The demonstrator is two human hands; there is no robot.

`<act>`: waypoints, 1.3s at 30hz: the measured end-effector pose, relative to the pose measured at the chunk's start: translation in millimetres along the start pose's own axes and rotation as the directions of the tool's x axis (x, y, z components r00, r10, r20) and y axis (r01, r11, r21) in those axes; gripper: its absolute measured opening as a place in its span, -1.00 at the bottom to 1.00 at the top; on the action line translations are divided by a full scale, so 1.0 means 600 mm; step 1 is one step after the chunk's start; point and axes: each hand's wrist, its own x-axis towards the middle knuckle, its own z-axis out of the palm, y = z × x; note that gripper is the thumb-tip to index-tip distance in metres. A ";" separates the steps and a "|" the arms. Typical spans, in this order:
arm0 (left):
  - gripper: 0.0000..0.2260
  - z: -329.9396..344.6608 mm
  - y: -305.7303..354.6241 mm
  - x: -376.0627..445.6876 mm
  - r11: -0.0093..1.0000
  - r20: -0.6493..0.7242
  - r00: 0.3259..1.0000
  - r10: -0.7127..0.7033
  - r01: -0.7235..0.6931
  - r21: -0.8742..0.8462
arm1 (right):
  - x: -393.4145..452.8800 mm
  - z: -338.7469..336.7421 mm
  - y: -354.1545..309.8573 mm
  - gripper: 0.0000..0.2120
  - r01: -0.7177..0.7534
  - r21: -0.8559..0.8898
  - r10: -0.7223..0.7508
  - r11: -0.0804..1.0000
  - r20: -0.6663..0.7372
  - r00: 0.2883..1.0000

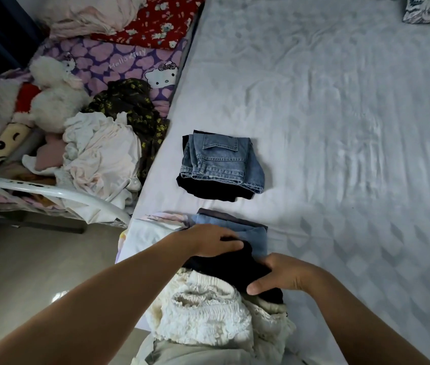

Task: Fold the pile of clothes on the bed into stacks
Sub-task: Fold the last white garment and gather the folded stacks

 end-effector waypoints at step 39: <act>-0.80 -0.028 -0.141 0.106 0.962 0.274 0.962 -0.011 0.085 -0.258 | 0.177 -0.077 -0.010 -0.53 0.041 -0.004 -0.041 0.999 -0.007 0.999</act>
